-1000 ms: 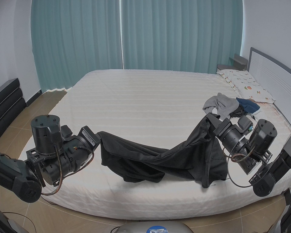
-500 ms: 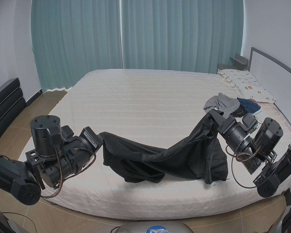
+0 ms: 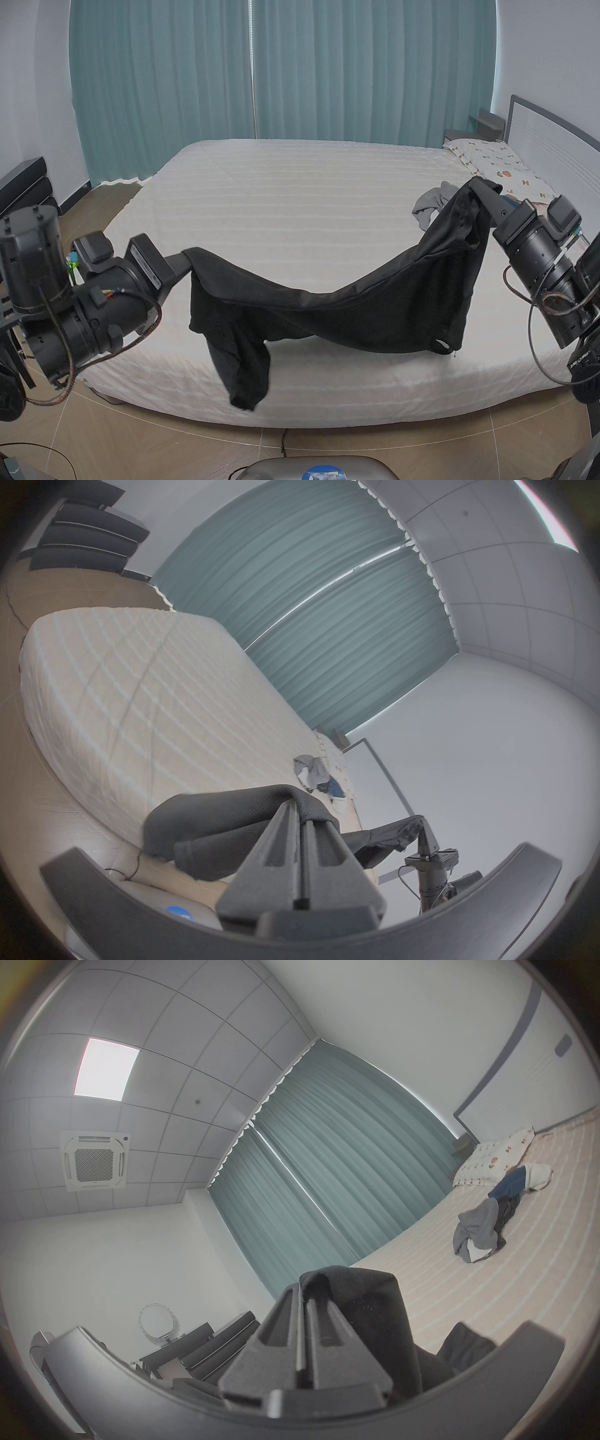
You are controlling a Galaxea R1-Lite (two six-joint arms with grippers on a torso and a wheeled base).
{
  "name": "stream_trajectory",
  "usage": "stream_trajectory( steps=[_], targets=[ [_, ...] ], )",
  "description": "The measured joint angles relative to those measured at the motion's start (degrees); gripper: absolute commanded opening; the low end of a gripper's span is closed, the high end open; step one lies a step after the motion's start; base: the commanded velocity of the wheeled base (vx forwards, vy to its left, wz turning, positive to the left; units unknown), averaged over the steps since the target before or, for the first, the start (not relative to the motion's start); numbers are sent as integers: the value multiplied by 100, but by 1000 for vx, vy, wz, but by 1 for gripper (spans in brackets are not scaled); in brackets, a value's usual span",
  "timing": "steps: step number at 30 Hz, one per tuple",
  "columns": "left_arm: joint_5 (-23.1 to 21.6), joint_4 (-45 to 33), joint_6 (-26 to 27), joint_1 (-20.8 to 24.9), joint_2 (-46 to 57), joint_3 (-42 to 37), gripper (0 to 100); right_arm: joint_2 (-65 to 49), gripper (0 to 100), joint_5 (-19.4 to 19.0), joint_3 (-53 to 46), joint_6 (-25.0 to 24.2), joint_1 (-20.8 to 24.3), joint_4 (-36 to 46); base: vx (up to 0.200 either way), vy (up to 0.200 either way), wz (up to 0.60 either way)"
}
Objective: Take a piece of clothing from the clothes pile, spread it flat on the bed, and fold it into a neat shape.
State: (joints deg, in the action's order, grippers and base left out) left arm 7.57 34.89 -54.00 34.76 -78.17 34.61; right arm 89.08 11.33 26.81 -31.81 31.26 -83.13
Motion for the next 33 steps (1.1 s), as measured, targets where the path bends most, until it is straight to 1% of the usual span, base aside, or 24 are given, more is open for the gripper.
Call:
stream_trajectory(
  steps=[4,7,9,15,19,22,26,30,33],
  targets=[
    [0,-317,6,-26,256,351,0,-492,0,-71,580,24,-89,1237,0,0,0],
    [-5,-640,11,-85,344,677,0,-750,0,-154,1274,-44,-260,2248,0,0,0],
    [-10,-879,15,-149,358,955,0,-864,0,-200,1831,-115,-400,2782,0,0,0],
    [-38,-1631,11,-461,135,1851,0,-875,0,-274,3474,-233,-817,3980,0,0,0],
    [-130,-2075,-7,-780,-330,2566,0,-580,0,-293,4504,-301,-1131,4758,200,0,0],
    [-232,-2269,-18,-1001,-808,2985,0,-171,0,-296,4987,-339,-1346,5035,200,0,0],
    [-315,-2383,-29,-1213,-1471,3391,0,450,0,-295,5276,-372,-1564,5201,200,0,0],
    [-367,-2422,-40,-1346,-2131,3727,0,1014,0,-290,5387,-388,-1687,5068,200,0,0],
    [-390,-2409,-55,-1414,-2594,3980,0,1412,0,-219,5437,-383,-1726,4732,200,0,0]
  ],
)
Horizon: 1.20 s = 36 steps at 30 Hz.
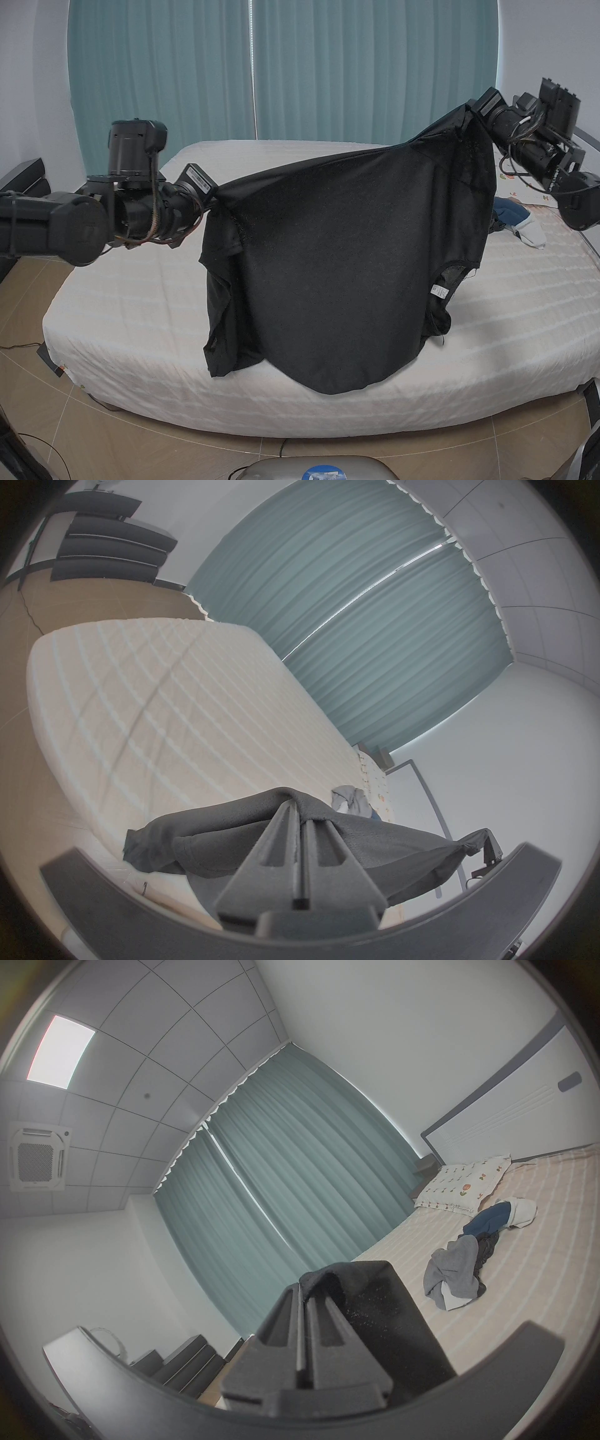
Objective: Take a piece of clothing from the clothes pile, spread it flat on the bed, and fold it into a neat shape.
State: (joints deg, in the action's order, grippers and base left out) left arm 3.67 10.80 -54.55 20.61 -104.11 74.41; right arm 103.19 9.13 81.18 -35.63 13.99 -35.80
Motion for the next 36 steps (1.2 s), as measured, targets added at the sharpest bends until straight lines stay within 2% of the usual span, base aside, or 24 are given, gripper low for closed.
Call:
stream_trajectory(
  steps=[9,16,25,26,27,28,36],
  targets=[
    [-23,23,-141,-155,-1347,994,0,1287,0,288,446,44,2,-662,200,0,0],
    [-22,39,-301,-215,-2120,1499,0,2252,0,364,738,61,55,-805,0,0,0],
    [-17,48,-535,-232,-3032,2024,0,3591,0,784,1182,88,146,-1310,0,0,0],
    [-9,46,-550,-234,-3143,2098,100,3730,0,844,1234,90,149,-1319,0,0,0],
    [5,46,-563,-234,-3252,2167,100,3857,0,894,1284,90,151,-1335,0,0,0],
    [16,46,-588,-238,-3340,2220,100,3961,100,920,1318,90,152,-1343,0,0,0],
    [65,11,-746,-245,-3928,2487,100,4620,100,984,1364,90,179,-1328,0,0,0]
  ],
)
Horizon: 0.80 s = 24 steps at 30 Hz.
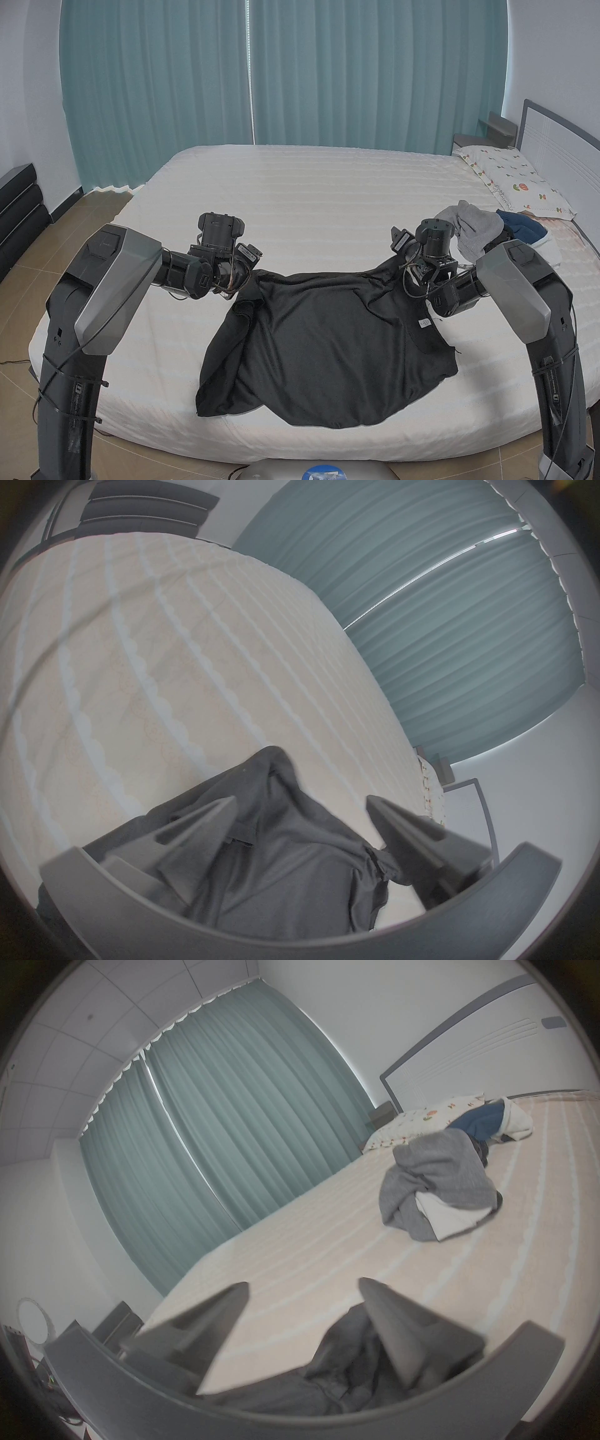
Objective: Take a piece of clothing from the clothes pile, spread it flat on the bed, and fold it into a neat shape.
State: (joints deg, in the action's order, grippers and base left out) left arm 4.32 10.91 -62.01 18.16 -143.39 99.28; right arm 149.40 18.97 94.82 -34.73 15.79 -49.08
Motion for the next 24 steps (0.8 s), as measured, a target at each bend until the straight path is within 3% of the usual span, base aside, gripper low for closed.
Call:
stream_trajectory(
  steps=[11,19,24],
  targets=[
    [101,-132,-17,-295,-162,-146,100,-72,100,-121,-741,5,-229,20,0,0,0],
    [-137,-163,49,-417,215,-953,100,-802,100,-696,-2032,-62,-457,12,0,0,0],
    [-452,112,106,-455,631,-1916,100,-1364,100,-1107,-3263,-216,-523,-73,0,0,0]
  ],
)
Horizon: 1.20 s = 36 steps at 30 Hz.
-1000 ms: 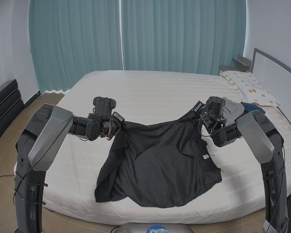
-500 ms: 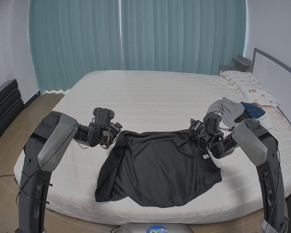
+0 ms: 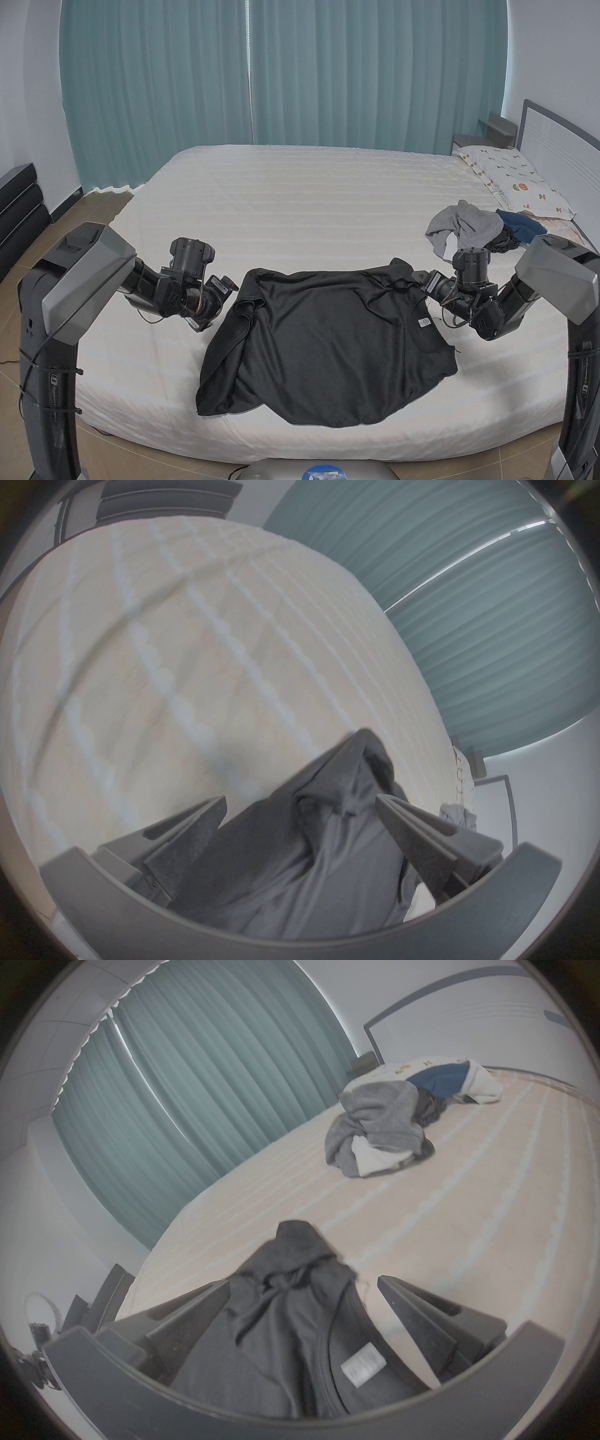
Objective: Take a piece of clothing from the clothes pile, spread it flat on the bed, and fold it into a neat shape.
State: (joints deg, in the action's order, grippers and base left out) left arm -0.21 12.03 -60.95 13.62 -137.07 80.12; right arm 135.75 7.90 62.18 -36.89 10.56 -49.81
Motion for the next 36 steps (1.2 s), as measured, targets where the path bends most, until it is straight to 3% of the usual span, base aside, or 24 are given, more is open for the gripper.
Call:
stream_trajectory(
  steps=[11,14,19,24,31,36],
  targets=[
    [-294,1864,41,10,1036,-2960,100,-926,100,-596,-2142,-316,-37,-351,0,0,0],
    [-340,2932,41,33,1303,-3830,100,-1095,100,-741,-2861,-369,-20,-813,0,0,0],
    [-382,3925,52,60,1563,-4823,100,-1206,100,-962,-3835,-427,-6,-1774,-160,0,0],
    [-360,4279,83,145,1610,-5393,100,-1023,100,-1069,-4323,-457,22,-2370,-200,0,0],
    [-327,4309,345,197,1513,-5609,100,-846,100,-1079,-4502,-466,77,-2453,0,0,0],
    [37,4353,525,232,1295,-5627,100,-813,100,-1079,-4526,-471,90,-2453,0,0,0]
  ],
)
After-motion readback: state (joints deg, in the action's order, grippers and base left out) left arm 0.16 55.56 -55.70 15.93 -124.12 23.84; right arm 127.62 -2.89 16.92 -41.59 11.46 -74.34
